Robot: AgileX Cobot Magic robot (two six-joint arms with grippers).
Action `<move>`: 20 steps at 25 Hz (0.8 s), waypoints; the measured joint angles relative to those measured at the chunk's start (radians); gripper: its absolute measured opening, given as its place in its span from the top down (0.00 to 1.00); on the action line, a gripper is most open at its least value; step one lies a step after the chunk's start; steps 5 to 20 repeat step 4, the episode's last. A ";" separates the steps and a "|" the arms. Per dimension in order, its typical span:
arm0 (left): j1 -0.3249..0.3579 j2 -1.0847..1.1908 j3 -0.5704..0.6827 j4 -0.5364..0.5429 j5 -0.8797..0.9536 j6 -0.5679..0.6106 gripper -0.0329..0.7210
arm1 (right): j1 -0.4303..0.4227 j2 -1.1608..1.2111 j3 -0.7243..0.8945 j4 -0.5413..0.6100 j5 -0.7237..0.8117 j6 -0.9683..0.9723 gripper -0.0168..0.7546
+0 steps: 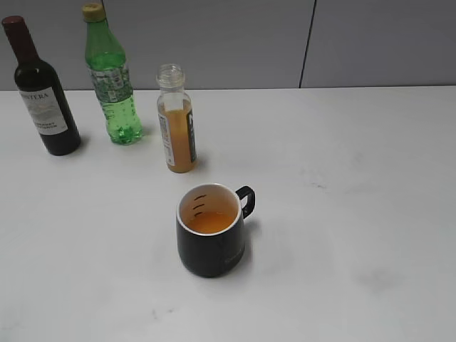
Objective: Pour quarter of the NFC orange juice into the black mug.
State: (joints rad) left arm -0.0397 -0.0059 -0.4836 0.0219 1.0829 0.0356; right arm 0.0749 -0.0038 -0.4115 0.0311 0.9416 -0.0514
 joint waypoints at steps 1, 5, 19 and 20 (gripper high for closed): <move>0.000 0.000 0.000 0.000 0.000 0.000 0.47 | 0.000 0.000 0.000 0.000 0.000 0.000 0.34; 0.000 0.000 0.000 0.000 0.000 0.000 0.51 | 0.000 0.000 0.000 0.000 0.000 0.000 0.34; 0.000 0.000 0.000 0.000 0.000 0.000 0.51 | 0.000 0.000 0.000 0.000 0.000 0.000 0.34; 0.000 0.000 0.000 0.000 0.000 0.000 0.51 | 0.000 0.000 0.000 0.000 0.000 0.000 0.34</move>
